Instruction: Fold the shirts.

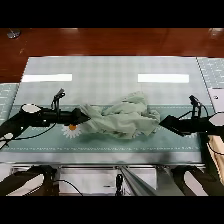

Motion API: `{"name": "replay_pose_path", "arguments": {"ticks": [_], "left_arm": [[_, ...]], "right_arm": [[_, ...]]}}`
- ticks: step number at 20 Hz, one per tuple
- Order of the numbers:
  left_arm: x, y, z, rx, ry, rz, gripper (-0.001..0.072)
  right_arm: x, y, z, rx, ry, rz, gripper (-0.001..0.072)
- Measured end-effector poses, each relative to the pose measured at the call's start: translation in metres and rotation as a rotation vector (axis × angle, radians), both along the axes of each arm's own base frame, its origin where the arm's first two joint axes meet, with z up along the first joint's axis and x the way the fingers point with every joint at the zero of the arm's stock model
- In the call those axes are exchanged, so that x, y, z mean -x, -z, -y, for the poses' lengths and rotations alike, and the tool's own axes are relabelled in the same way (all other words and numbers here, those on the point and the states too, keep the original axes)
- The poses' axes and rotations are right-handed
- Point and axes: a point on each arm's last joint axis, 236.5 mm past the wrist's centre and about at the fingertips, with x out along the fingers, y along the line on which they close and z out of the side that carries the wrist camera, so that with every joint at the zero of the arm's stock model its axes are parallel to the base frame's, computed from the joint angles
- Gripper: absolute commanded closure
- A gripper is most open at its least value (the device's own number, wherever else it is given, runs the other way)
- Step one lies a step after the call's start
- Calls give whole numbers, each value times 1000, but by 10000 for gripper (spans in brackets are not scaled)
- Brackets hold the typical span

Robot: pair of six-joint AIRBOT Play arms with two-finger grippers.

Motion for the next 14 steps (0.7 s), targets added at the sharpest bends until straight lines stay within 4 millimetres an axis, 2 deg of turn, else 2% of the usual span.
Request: {"name": "replay_pose_path", "arguments": {"ticks": [4, 5, 6, 7, 9, 10, 12, 13, 14], "left_arm": [[-3, -7, 4, 13, 20, 14, 672], [-2, -8, 5, 18, 26, 13, 672], [-2, -9, 6, 20, 31, 14, 672], [-2, -10, 7, 24, 33, 14, 672], [-4, -14, 7, 21, 56, 44, 673], [-7, -20, 6, 15, 78, 80, 673], [-27, -46, 4, 7, 93, 178, 673], [-43, -68, 3, 5, 91, 245, 674], [-61, -98, 2, 4, 90, 329, 673]], "right_arm": [[-6, 14, -32, -81, -40, -31, 97], [-9, 17, -40, -101, -43, -34, 194], [-13, 20, -47, -118, -47, -34, 419], [-18, 21, -55, -136, -53, -33, 700], [-32, 16, -66, -154, -92, -7, 693], [-46, 5, -68, -160, -110, 29, 693], [-82, -38, -71, -160, -173, 131, 694], [-105, -69, -71, -144, -206, 206, 694], [-126, -106, -69, -114, -241, 286, 694]]}}
